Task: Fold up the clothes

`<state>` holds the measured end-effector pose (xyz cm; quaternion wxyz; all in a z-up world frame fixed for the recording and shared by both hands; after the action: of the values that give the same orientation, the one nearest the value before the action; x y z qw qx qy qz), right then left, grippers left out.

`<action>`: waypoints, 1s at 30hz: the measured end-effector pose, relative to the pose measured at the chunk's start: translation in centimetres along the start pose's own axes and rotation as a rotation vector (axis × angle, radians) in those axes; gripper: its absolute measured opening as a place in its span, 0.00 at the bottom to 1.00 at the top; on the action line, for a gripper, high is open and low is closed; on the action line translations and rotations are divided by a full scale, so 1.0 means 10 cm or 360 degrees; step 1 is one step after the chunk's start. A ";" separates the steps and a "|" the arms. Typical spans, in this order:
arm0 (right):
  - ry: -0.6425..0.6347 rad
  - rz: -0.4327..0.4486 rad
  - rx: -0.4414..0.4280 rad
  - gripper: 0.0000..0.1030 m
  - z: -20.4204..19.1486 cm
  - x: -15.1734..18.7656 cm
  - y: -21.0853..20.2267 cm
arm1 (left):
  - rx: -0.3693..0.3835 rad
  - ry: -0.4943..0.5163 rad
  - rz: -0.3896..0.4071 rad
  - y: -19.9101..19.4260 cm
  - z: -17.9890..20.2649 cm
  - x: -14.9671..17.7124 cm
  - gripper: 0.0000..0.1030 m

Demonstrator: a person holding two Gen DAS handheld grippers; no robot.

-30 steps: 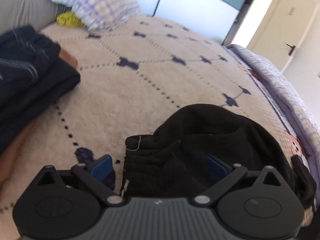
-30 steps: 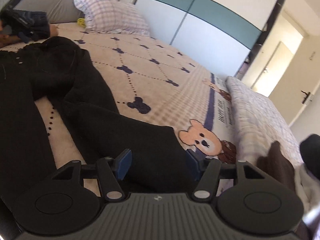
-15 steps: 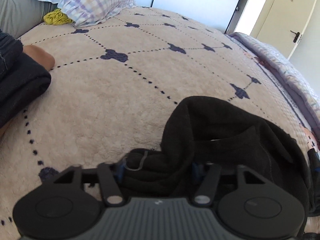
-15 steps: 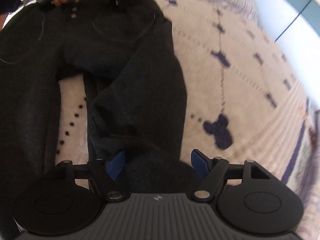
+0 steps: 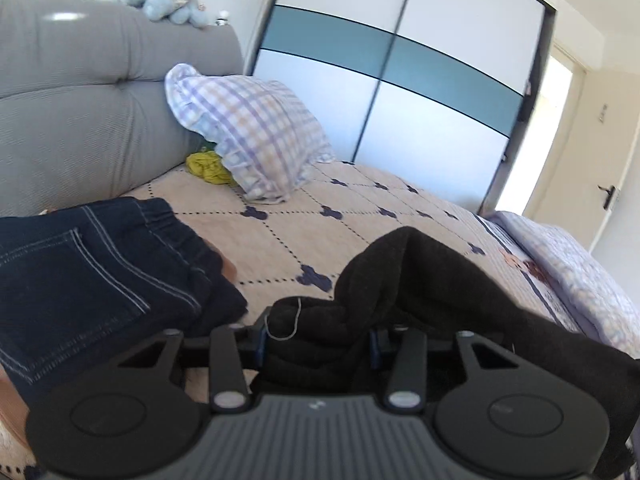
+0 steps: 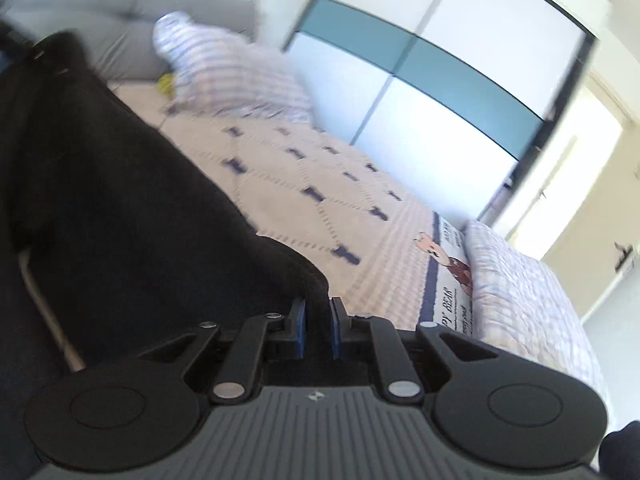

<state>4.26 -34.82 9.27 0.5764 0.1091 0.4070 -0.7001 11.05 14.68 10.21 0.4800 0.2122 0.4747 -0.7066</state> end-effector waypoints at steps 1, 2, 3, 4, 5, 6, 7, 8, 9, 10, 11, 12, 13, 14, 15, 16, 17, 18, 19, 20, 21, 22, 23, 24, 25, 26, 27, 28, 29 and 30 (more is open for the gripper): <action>0.0018 -0.0024 0.0050 0.07 0.06 -0.03 0.10 | -0.0038 0.0015 0.0007 0.06 -0.01 -0.04 0.43; 0.0036 -0.0049 0.0099 0.00 0.12 -0.06 0.19 | -0.0079 0.0040 0.0022 0.12 -0.01 -0.07 0.43; 0.0054 -0.0073 0.0149 0.00 0.18 -0.09 0.29 | -0.0113 0.0066 0.0037 0.19 -0.02 -0.08 0.43; 0.0072 -0.0098 0.0198 0.00 0.24 -0.12 0.38 | -0.0141 0.0084 0.0047 0.29 -0.03 -0.08 0.43; 0.0098 -0.0125 0.0231 0.00 0.29 -0.14 0.48 | -0.0157 0.0107 0.0023 0.41 -0.04 -0.04 0.44; 0.0159 -0.0162 0.0194 0.00 0.31 -0.07 0.63 | -0.0162 0.0128 -0.0058 0.56 -0.08 0.04 0.46; 0.0218 -0.0198 0.0144 0.00 0.31 0.01 0.78 | -0.0163 0.0145 -0.0161 0.70 -0.13 0.15 0.48; 0.0275 -0.0232 0.0041 0.00 0.29 0.12 0.91 | -0.0182 0.0119 -0.0244 0.82 -0.22 0.24 0.49; 0.0345 -0.0268 -0.0046 0.01 0.22 0.22 0.99 | -0.0197 0.0054 -0.0297 0.90 -0.33 0.30 0.50; 0.0410 -0.0282 -0.0075 0.06 0.19 0.32 1.02 | -0.0196 -0.0013 -0.0336 0.96 -0.44 0.35 0.52; 0.0472 -0.0301 -0.0087 0.10 0.19 0.42 1.05 | -0.0168 -0.0070 -0.0356 1.00 -0.52 0.37 0.54; 0.0528 -0.0336 -0.0077 0.25 0.23 0.56 1.06 | -0.0115 -0.0113 -0.0358 1.00 -0.56 0.38 0.54; 0.0608 -0.0382 -0.0051 0.48 0.29 0.75 1.09 | -0.0062 -0.0150 -0.0358 1.00 -0.57 0.39 0.56; 0.0686 -0.0424 -0.0030 0.54 0.36 0.94 1.11 | -0.0027 -0.0169 -0.0360 1.01 -0.57 0.40 0.58; 0.0763 -0.0455 -0.0041 0.56 0.43 1.09 1.17 | -0.0020 -0.0155 -0.0365 1.03 -0.55 0.42 0.61; 0.0868 -0.0494 -0.0072 0.56 0.47 1.24 1.27 | -0.0022 -0.0124 -0.0373 1.05 -0.51 0.44 0.66; 0.0962 -0.0523 -0.0102 0.56 0.49 1.35 1.36 | -0.0035 -0.0083 -0.0380 1.08 -0.46 0.47 0.70; 0.1022 -0.0535 -0.0137 0.57 0.49 1.41 1.44 | -0.0061 -0.0043 -0.0374 1.11 -0.42 0.49 0.72; 0.1056 -0.0541 -0.0169 0.57 0.47 1.45 1.49 | -0.0088 -0.0013 -0.0357 1.13 -0.40 0.50 0.72; 0.1068 -0.0532 -0.0186 0.57 0.42 1.44 1.55 | -0.0108 0.0000 -0.0337 1.15 -0.38 0.52 0.64; 0.1080 -0.0524 -0.0203 0.57 0.37 1.43 1.60 | -0.0121 -0.0001 -0.0321 1.16 -0.38 0.54 0.56; 0.1092 -0.0516 -0.0220 0.47 0.33 1.42 1.66 | -0.0131 0.0010 -0.0310 1.16 -0.38 0.55 0.48; 0.1090 -0.0502 -0.0225 0.33 0.29 1.40 1.70 | -0.0137 0.0028 -0.0297 1.15 -0.38 0.55 0.46; 0.1031 -0.0467 -0.0175 0.18 0.30 1.34 1.66 | -0.0140 0.0040 -0.0275 1.11 -0.38 0.54 0.45; 0.0981 -0.0433 -0.0129 0.10 0.31 1.27 1.62 | -0.0142 0.0047 -0.0245 1.05 -0.37 0.50 0.44; 0.0970 -0.0403 -0.0095 0.10 0.34 1.23 1.57 | -0.0143 0.0054 -0.0215 0.99 -0.35 0.47 0.43; 0.0964 -0.0354 -0.0041 0.09 0.42 1.19 1.49 | -0.0135 0.0047 -0.0174 0.91 -0.33 0.40 0.42; 0.0956 -0.0302 0.0015 0.09 0.51 1.15 1.40 | -0.0110 0.0026 -0.0123 0.82 -0.30 0.30 0.42; 0.0944 -0.0238 0.0082 0.08 0.62 1.08 1.30 | -0.0080 0.0006 -0.0076 0.74 -0.25 0.21 0.42; 0.0936 -0.0175 0.0148 0.08 0.73 1.01 1.21 | -0.0062 -0.0007 -0.0035 0.68 -0.20 0.13 0.42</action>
<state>14.25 -47.20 2.38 0.3895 0.3112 0.5294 -0.6865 16.12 15.25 5.12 0.4772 0.1961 0.4897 -0.7029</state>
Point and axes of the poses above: each gripper's, at about its wrist camera, not at the fingertips, and y roughly the way its jaws point, z to its right, x to its underside, the point moved 10 cm from there along y, roughly the way its jaws point, and after that the axes turned 13 degrees about -y, right-handed, at the moved point
